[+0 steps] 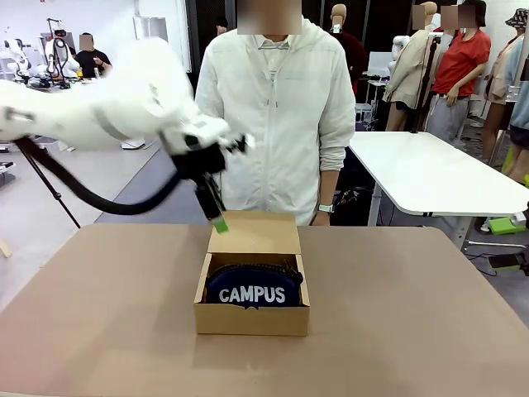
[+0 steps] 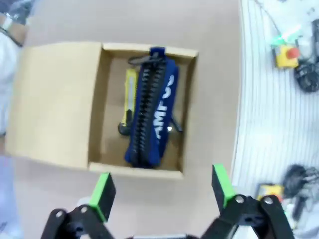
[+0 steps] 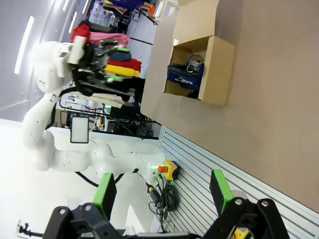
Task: Pack the items into the box.
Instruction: Pick up the item indicated by the person and place it inside the Mailer Box.
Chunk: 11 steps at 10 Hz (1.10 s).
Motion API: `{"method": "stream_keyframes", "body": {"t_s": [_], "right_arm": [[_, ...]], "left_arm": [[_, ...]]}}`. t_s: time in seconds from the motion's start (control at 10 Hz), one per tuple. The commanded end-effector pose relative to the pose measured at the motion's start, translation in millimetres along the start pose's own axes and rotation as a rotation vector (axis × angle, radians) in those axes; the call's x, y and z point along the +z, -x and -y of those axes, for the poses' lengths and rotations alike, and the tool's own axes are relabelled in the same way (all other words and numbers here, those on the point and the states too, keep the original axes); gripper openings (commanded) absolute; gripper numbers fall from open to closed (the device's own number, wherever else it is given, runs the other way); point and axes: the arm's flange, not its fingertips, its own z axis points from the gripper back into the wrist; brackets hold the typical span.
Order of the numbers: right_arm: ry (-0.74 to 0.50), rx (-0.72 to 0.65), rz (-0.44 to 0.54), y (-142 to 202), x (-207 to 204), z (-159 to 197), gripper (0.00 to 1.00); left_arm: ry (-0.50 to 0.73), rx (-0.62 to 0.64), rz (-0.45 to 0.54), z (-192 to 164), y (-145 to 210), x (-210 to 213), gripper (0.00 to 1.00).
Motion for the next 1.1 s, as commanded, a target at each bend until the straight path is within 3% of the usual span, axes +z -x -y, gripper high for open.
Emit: {"method": "stream_keyframes", "body": {"t_s": [0.0, 0.1, 0.2, 0.4, 0.6, 0.7, 0.8, 1.0], "right_arm": [[-0.004, 0.016, -0.006, 1.3, 2.0, -0.3, 1.00], [-0.004, 0.016, -0.006, 1.3, 2.0, -0.3, 1.00], [-0.004, 0.016, -0.006, 1.3, 2.0, -0.3, 1.00], [-0.004, 0.016, -0.006, 1.3, 2.0, -0.3, 1.00], [-0.004, 0.016, -0.006, 1.3, 2.0, -0.3, 1.00], [-0.004, 0.016, -0.006, 1.3, 2.0, -0.3, 1.00], [-0.004, 0.016, -0.006, 1.3, 2.0, -0.3, 1.00], [-0.004, 0.016, -0.006, 1.3, 2.0, -0.3, 1.00]], "left_arm": [[0.051, 0.197, 0.231, 23.4, 98.0, 54.7, 1.00], [0.030, 0.396, 0.408, 38.3, 156.3, 81.5, 1.00], [0.064, 0.496, 0.583, 53.3, 208.6, 93.8, 1.00], [0.143, 0.711, 0.833, 72.9, 311.0, 80.9, 1.00], [0.220, 0.808, 1.019, 72.0, 375.6, 45.6, 1.00], [0.230, 0.849, 1.115, 63.4, 390.4, 30.9, 1.00], [0.217, 0.785, 0.872, 85.3, 369.8, 61.2, 1.00], [0.217, 0.785, 0.872, 85.3, 369.8, 61.2, 1.00]]}}
